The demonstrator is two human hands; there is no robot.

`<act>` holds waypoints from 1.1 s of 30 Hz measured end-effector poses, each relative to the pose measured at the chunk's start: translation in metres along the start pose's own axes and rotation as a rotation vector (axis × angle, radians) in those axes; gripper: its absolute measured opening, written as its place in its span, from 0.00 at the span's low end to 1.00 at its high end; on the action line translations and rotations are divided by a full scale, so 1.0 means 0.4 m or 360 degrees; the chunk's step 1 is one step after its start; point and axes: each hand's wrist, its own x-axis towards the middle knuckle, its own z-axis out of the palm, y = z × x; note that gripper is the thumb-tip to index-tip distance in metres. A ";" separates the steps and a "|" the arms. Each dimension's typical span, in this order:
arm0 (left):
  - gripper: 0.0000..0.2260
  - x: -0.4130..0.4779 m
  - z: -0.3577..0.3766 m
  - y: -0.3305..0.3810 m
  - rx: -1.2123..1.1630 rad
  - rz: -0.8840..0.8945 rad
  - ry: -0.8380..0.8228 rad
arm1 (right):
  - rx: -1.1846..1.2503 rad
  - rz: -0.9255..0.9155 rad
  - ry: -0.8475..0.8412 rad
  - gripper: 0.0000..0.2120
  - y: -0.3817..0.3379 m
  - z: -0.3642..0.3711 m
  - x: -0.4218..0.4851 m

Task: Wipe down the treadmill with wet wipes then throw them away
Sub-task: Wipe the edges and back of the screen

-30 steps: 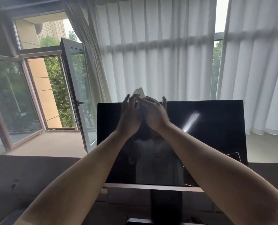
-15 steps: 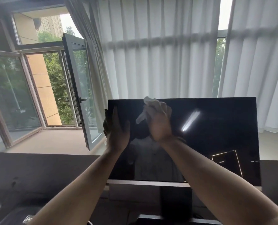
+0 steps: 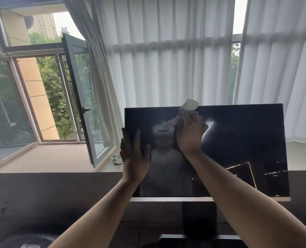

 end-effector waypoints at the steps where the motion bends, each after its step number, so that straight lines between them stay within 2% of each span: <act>1: 0.30 -0.004 0.001 -0.003 -0.0005 0.0000 -0.0008 | -0.0009 -0.0022 -0.0030 0.22 -0.015 0.002 -0.012; 6: 0.29 -0.016 0.007 -0.035 -0.0025 0.0093 -0.0007 | -0.0085 -0.0506 -0.0586 0.24 -0.093 0.033 -0.089; 9: 0.29 -0.021 0.010 -0.050 -0.0044 0.0139 -0.0030 | -0.0198 -0.0798 -0.0603 0.28 -0.090 0.037 -0.119; 12: 0.28 -0.026 0.015 -0.060 0.0011 0.0171 -0.0014 | -0.0255 -0.0691 -0.0439 0.26 -0.057 0.007 -0.103; 15: 0.29 -0.035 0.016 -0.062 0.0057 0.0187 -0.0047 | -0.0263 -0.0277 -0.0114 0.24 -0.005 -0.012 -0.077; 18: 0.31 -0.042 0.013 -0.056 0.0094 0.0163 -0.0065 | -0.0202 -0.0025 -0.0034 0.24 0.021 -0.016 -0.074; 23: 0.34 -0.052 0.010 -0.059 0.0108 0.0197 -0.0087 | -0.0221 -0.0358 -0.0223 0.23 0.001 0.008 -0.155; 26: 0.32 -0.052 0.011 -0.071 0.0128 0.0254 -0.0092 | -0.0167 -0.0583 -0.0373 0.23 -0.017 0.014 -0.223; 29: 0.31 -0.052 0.011 -0.076 0.0141 0.0335 -0.0093 | -0.0145 -0.0790 -0.0404 0.20 0.001 0.006 -0.240; 31: 0.30 -0.054 0.010 -0.071 0.0137 0.0341 -0.0069 | -0.0169 -0.0744 -0.0383 0.21 0.028 -0.003 -0.214; 33: 0.30 -0.057 0.010 -0.070 0.0138 0.0338 -0.0052 | -0.0229 -0.0452 -0.0267 0.22 0.041 -0.016 -0.174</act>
